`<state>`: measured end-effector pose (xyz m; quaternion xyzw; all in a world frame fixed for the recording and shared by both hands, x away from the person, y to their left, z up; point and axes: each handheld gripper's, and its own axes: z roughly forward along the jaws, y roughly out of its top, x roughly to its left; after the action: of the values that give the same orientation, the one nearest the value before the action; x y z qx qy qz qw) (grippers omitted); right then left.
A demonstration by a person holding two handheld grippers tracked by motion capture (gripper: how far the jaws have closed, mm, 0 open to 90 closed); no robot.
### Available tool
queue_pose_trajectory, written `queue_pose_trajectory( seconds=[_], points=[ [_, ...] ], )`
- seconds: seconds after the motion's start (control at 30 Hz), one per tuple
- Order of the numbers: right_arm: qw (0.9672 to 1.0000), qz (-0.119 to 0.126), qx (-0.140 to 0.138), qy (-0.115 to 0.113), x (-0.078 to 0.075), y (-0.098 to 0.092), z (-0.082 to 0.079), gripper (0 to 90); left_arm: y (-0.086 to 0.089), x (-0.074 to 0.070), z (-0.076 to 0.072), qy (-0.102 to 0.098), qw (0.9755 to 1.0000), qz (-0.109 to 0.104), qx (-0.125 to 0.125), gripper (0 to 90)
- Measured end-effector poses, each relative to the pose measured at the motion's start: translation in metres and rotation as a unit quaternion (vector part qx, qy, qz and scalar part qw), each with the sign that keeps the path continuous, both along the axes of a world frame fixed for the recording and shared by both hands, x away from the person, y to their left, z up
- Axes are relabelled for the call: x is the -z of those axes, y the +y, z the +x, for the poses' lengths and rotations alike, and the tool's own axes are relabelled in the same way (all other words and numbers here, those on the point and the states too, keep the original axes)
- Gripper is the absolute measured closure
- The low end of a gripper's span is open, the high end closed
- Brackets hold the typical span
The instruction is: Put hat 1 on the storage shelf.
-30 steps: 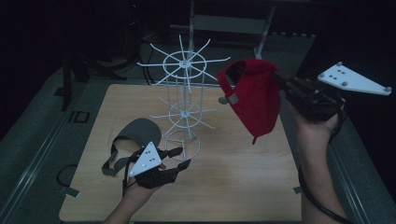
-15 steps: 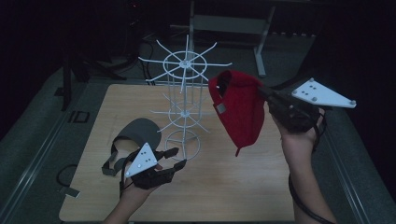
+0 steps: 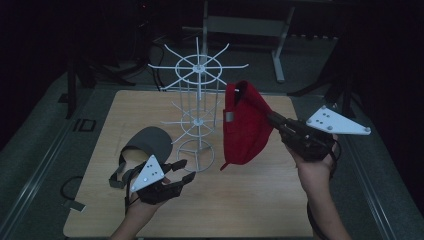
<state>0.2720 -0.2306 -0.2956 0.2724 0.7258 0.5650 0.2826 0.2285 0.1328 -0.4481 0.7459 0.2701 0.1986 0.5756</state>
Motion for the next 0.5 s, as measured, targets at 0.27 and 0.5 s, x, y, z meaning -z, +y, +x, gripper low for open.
queue_pose_trajectory(
  seconds=[0.27, 0.5],
  points=[
    [0.9999, 0.009, -0.006, 0.008, 0.009, -0.01, -0.008, 77.6, 0.004, 0.001, -0.001, 0.001, 1.0, 0.001, -0.003, 53.2],
    [0.9995, 0.017, -0.02, 0.016, 0.014, -0.022, -0.013, 63.3, 0.008, 0.002, -0.003, 0.002, 1.0, 0.003, -0.008, 53.2]
  ],
)
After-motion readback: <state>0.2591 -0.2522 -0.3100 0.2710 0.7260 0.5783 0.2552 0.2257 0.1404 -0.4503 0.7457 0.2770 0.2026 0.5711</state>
